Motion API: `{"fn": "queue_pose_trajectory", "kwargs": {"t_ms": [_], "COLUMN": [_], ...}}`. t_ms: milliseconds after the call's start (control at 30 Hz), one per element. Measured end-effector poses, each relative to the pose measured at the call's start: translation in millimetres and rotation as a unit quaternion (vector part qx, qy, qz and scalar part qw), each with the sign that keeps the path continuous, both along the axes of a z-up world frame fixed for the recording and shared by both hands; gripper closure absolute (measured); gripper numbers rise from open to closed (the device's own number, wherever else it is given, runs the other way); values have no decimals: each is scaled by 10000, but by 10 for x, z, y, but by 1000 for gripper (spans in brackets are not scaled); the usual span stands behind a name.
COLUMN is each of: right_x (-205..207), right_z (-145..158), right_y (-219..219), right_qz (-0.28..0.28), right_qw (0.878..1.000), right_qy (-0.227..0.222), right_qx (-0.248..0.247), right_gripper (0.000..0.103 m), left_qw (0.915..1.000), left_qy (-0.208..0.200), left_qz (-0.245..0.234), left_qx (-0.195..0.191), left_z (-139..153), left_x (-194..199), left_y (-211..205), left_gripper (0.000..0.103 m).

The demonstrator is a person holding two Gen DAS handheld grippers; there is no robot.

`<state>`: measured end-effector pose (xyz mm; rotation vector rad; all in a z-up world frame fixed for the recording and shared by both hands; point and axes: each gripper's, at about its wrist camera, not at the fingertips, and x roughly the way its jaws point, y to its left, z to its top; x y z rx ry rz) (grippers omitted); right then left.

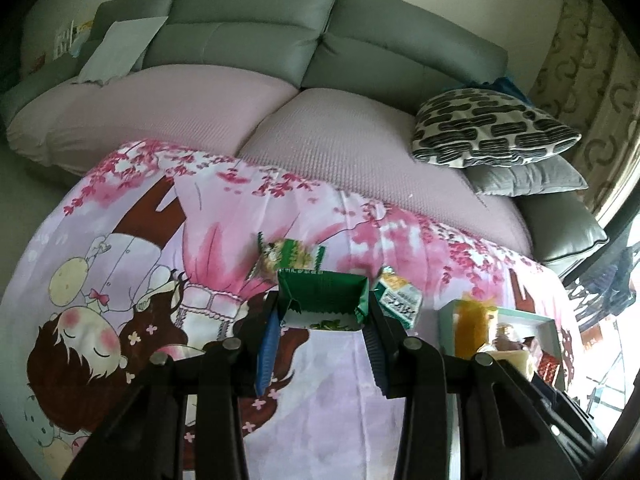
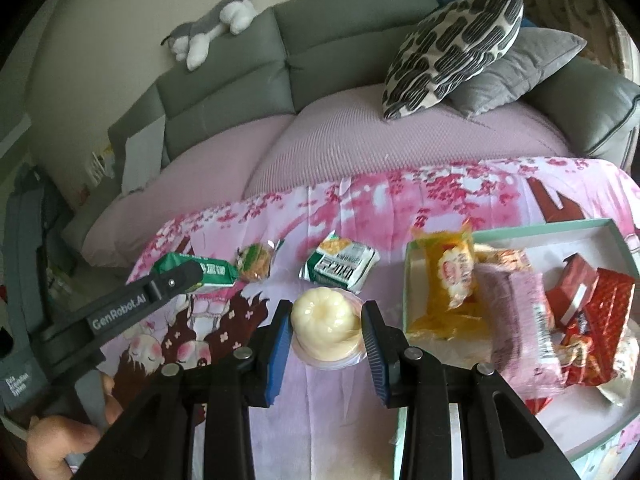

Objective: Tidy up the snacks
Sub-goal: 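Carry the green packet and white bun over the white tray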

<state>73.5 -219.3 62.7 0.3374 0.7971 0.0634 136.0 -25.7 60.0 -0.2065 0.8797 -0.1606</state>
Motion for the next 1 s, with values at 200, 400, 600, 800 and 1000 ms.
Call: {"fn": "queue_pose_trajectory", "kwargs": {"t_ms": [200, 400, 600, 800, 1000], "right_x": [-83, -172, -300, -406, -428], "right_z": [121, 158, 129, 80, 40], "right_y": [-327, -865, -1421, -1717, -1752], "right_qz": [-444, -1185, -1933, -2330, -2342], "right_qw": [9989, 9929, 9810, 9721, 9715], "right_qy": [-121, -103, 17, 122, 166], "right_qx": [8, 60, 167, 233, 325], "right_gripper": [65, 65, 65, 65, 65], "left_qw": [9996, 9975, 9918, 9811, 9754], "left_qy": [-157, -230, -283, -279, -59], "left_qz": [-232, -664, -1243, -1906, -2199], "left_qx": [-4, 115, 109, 166, 100], "left_z": [113, 152, 173, 110, -74], "left_x": [-53, -106, -207, -341, -395], "left_y": [-166, -480, -866, -1318, -1625], "left_gripper": [62, 62, 62, 62, 62]}}
